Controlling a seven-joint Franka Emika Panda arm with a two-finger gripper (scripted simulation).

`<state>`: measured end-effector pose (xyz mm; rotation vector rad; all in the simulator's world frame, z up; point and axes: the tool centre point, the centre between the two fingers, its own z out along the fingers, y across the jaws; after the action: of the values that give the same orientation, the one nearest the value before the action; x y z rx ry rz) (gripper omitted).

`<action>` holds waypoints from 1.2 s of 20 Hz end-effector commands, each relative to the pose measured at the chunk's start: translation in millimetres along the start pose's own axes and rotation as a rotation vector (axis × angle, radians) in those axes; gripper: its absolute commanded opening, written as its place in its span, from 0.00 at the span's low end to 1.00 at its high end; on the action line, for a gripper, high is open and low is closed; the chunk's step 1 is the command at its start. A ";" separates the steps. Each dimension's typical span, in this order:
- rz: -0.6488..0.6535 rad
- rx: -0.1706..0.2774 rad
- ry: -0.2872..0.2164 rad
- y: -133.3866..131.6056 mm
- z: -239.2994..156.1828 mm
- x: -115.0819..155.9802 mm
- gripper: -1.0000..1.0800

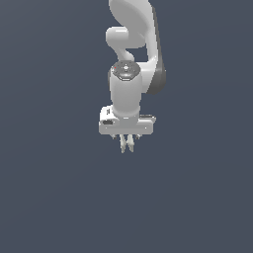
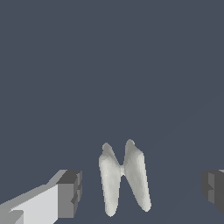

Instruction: Pick up the object and move it to a goal position.

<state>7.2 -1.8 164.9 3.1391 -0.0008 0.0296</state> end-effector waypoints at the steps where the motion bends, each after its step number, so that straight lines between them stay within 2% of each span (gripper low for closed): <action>1: 0.000 0.000 0.000 0.0 0.0 0.0 0.96; 16: -0.059 -0.004 -0.003 -2.4 1.7 -3.2 0.96; 24: -0.093 -0.001 -0.009 -1.3 23.0 -21.3 0.96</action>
<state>-8.8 -0.2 147.3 3.1336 0.1315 0.0184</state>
